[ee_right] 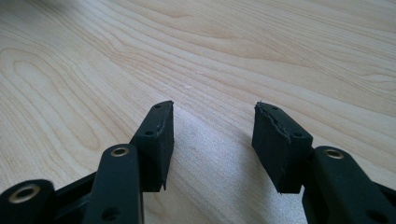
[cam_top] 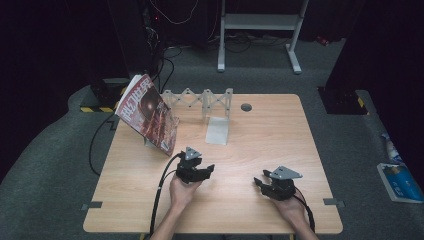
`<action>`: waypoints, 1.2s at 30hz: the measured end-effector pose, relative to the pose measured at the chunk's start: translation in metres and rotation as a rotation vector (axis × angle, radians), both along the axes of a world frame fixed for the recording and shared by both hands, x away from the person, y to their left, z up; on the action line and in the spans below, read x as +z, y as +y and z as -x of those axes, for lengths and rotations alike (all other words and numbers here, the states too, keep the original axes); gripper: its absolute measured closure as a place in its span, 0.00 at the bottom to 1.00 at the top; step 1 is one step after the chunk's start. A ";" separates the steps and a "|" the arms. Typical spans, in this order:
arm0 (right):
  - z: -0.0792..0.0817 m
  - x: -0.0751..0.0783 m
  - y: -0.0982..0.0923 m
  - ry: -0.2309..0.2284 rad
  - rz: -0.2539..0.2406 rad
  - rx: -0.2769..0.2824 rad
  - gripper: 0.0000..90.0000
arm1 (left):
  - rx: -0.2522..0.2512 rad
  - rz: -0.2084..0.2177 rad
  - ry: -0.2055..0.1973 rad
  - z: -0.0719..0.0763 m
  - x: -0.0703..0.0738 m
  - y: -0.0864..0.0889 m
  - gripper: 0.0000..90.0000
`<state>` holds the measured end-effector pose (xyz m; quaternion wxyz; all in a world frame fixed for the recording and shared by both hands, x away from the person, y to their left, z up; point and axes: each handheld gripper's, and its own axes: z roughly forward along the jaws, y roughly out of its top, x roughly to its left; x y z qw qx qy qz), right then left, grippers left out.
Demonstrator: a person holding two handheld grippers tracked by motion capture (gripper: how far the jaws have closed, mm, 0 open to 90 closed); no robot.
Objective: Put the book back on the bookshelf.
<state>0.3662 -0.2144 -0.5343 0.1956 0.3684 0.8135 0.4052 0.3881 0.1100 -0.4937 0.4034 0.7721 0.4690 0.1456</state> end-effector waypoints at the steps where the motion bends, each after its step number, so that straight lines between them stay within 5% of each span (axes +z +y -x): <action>1: 0.000 0.000 0.000 -0.001 0.001 0.001 0.54 | 0.005 -0.002 0.001 0.000 -0.001 -0.001 0.45; 24: 0.000 0.000 0.000 -0.002 0.000 0.004 0.54 | 0.065 -0.043 -0.018 -0.007 -0.021 -0.012 0.46; 36: 0.000 0.000 0.000 -0.002 0.001 0.004 0.54 | 0.058 -0.082 -0.036 -0.005 -0.031 -0.022 0.45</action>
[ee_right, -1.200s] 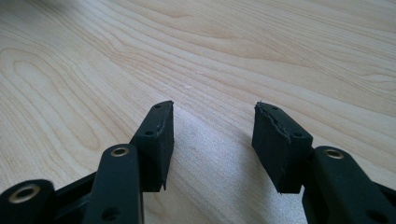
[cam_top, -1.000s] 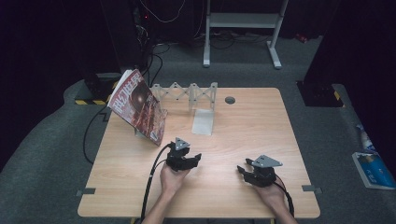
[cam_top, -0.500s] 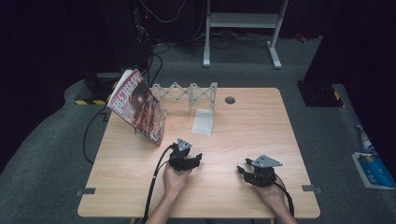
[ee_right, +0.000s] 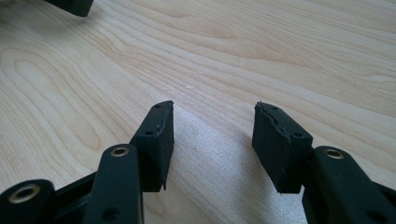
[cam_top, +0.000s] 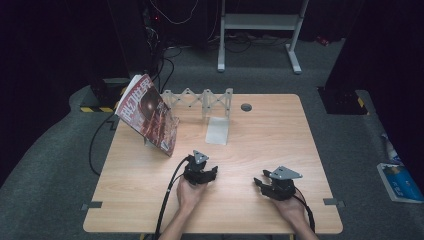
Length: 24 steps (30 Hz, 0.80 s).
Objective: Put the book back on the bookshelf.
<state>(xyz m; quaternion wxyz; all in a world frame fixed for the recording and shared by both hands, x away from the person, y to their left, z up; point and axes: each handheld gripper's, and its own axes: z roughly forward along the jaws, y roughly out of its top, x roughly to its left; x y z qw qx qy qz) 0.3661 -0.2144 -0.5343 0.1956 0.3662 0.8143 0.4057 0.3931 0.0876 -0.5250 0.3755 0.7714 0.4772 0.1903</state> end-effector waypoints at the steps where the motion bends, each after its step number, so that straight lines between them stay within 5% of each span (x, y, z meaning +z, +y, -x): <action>1: 0.000 0.000 0.000 0.000 0.000 0.000 0.54 | 0.001 -0.010 -0.011 0.001 -0.001 -0.001 0.45; 7: 0.000 0.000 0.000 0.000 0.000 -0.001 0.54 | -0.010 -0.052 -0.053 0.006 -0.004 -0.005 0.44; 24: 0.000 0.000 0.000 0.000 0.000 -0.001 0.54 | 0.000 -0.037 -0.084 0.014 -0.008 -0.005 0.41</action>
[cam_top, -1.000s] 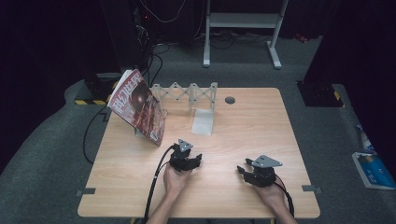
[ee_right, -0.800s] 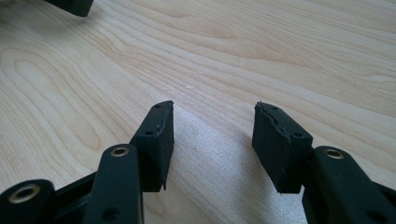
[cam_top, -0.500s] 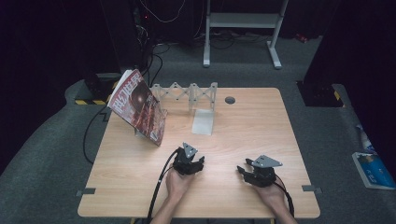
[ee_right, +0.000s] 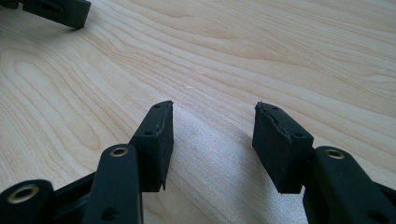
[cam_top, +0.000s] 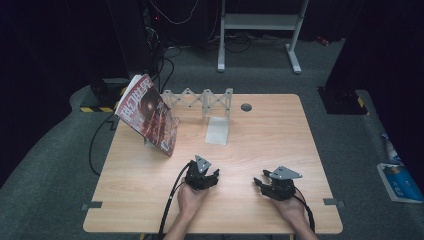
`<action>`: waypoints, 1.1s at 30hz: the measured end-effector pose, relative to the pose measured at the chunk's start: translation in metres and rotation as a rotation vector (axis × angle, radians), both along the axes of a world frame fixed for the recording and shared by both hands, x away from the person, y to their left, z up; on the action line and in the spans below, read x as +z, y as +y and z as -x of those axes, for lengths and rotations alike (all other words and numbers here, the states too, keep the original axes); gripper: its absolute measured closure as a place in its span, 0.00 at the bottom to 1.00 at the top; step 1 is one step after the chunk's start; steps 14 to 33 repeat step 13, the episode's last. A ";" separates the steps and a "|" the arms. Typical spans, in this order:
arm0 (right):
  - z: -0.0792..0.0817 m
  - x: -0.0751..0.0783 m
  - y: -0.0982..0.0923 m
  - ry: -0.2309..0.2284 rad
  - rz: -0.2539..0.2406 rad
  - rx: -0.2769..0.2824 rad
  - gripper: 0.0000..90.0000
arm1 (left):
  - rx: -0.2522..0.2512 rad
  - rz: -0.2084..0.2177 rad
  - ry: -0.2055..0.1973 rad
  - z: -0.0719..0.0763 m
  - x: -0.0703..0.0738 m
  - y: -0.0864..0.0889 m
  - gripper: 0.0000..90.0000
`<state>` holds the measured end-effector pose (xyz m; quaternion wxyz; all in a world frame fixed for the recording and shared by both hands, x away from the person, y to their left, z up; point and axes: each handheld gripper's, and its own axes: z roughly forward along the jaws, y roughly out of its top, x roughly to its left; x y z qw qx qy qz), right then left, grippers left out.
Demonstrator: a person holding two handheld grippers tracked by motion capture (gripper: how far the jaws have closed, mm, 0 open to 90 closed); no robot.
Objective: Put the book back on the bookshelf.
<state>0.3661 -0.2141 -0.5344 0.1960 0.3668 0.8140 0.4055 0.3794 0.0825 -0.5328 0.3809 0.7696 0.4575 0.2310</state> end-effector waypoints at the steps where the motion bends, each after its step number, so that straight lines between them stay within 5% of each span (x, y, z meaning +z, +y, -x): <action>1: 0.000 0.000 0.000 0.000 0.000 0.000 0.54 | 0.000 0.001 0.000 0.000 0.000 0.000 0.41; 33: -0.001 0.000 0.001 0.001 -0.001 -0.005 0.54 | 0.003 0.002 0.000 -0.001 0.000 -0.001 0.41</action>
